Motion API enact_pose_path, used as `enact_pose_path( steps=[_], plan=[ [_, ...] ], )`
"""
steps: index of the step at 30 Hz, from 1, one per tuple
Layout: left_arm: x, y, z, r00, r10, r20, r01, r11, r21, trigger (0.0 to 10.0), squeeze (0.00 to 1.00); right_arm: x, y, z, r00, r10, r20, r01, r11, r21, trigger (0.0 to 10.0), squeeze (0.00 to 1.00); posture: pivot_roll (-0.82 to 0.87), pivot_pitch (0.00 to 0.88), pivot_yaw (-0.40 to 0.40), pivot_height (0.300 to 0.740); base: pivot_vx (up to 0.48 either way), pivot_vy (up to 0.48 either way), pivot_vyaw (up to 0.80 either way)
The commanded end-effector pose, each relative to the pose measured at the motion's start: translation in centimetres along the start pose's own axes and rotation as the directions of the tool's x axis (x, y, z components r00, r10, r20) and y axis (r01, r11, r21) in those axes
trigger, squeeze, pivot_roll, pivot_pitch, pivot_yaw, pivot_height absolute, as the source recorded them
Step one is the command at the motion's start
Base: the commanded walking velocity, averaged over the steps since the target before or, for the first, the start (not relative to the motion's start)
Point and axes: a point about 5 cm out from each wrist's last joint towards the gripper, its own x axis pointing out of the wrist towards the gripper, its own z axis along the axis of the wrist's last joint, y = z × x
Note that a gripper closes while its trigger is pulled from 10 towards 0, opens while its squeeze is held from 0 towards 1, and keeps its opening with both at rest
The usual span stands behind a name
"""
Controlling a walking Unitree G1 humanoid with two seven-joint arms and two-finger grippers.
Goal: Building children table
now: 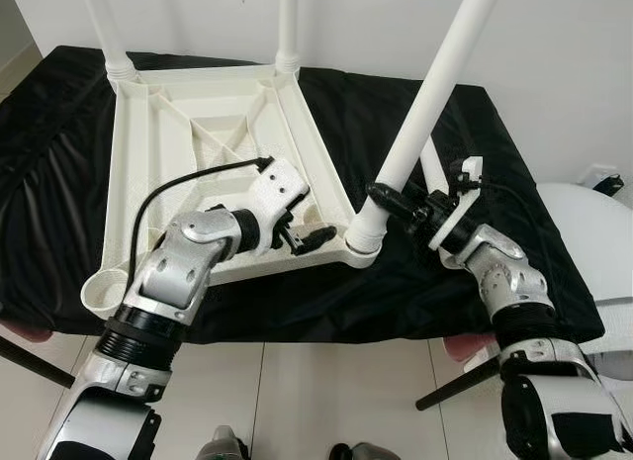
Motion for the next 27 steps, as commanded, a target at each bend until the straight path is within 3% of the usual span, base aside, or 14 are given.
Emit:
enact_pose_path(
  steps=[1, 4, 9, 13, 15, 19, 21, 27],
  plan=[
    [-0.3, 0.9, -0.1, 0.999, 0.054, -0.005, -0.054, 0.998, -0.022, 10.0, 0.00, 0.4, -0.1, 1.6, 0.998, 0.000, 0.070, 0.002, 1.000, -0.018, 10.0, 0.00, 0.05, 0.030, -0.047, 0.740, 0.000, 0.000, 0.00],
    [-0.8, 1.5, 0.2, 0.997, 0.078, 0.020, -0.076, 0.995, -0.064, 10.0, 0.00, 0.6, 0.0, 2.2, 0.994, 0.032, 0.102, -0.039, 0.997, 0.067, 10.0, 0.00, 0.05, 0.033, -0.052, 0.740, 0.000, 0.000, 0.00],
    [-0.9, 1.5, -0.1, 0.997, 0.080, 0.011, -0.079, 0.995, -0.069, 10.0, 0.00, 0.7, 0.2, 2.6, 0.991, 0.061, 0.123, -0.075, 0.991, 0.113, 10.0, 0.00, 0.05, 0.034, -0.055, 0.740, 0.000, 0.000, 0.00],
    [-0.9, 1.5, -0.2, 0.996, 0.084, 0.007, -0.084, 0.994, -0.073, 10.0, 0.00, 0.8, 0.1, 2.6, 0.992, 0.040, 0.119, -0.050, 0.996, 0.077, 10.0, 0.00, 0.05, 0.035, -0.056, 0.740, 0.000, 0.000, 0.00],
    [-0.8, 1.9, -0.6, 0.989, 0.146, -0.002, -0.146, 0.986, -0.081, 10.0, 0.00, 0.9, -0.3, 2.4, 0.982, -0.086, 0.171, 0.086, 0.996, 0.008, 10.0, 0.00, 0.05, 0.033, -0.057, 0.740, 0.000, 0.000, 0.00],
    [-0.8, 2.3, -0.7, 0.983, 0.184, -0.005, -0.184, 0.979, -0.090, 10.0, 0.00, 1.0, -0.4, 2.5, 0.968, -0.139, 0.207, 0.143, 0.990, -0.002, 10.0, 0.00, 0.05, 0.033, -0.057, 0.740, 0.000, 0.000, 0.00],
    [-1.0, 3.1, -0.5, 0.963, 0.267, 0.015, -0.263, 0.955, -0.138, 10.0, 0.00, 1.1, -0.1, 2.3, 0.944, -0.202, 0.260, 0.205, 0.979, 0.017, 10.0, 0.00, 0.05, 0.029, -0.051, 0.740, 0.000, 0.000, 0.00],
    [-1.2, 3.4, -0.2, 0.956, 0.292, 0.030, -0.284, 0.947, -0.149, 10.0, 0.00, 1.2, 0.2, 2.2, 0.942, -0.201, 0.269, 0.198, 0.979, 0.035, 10.0, 0.00, 0.05, 0.026, -0.050, 0.740, 0.000, 0.000, 0.00]
  ],
)
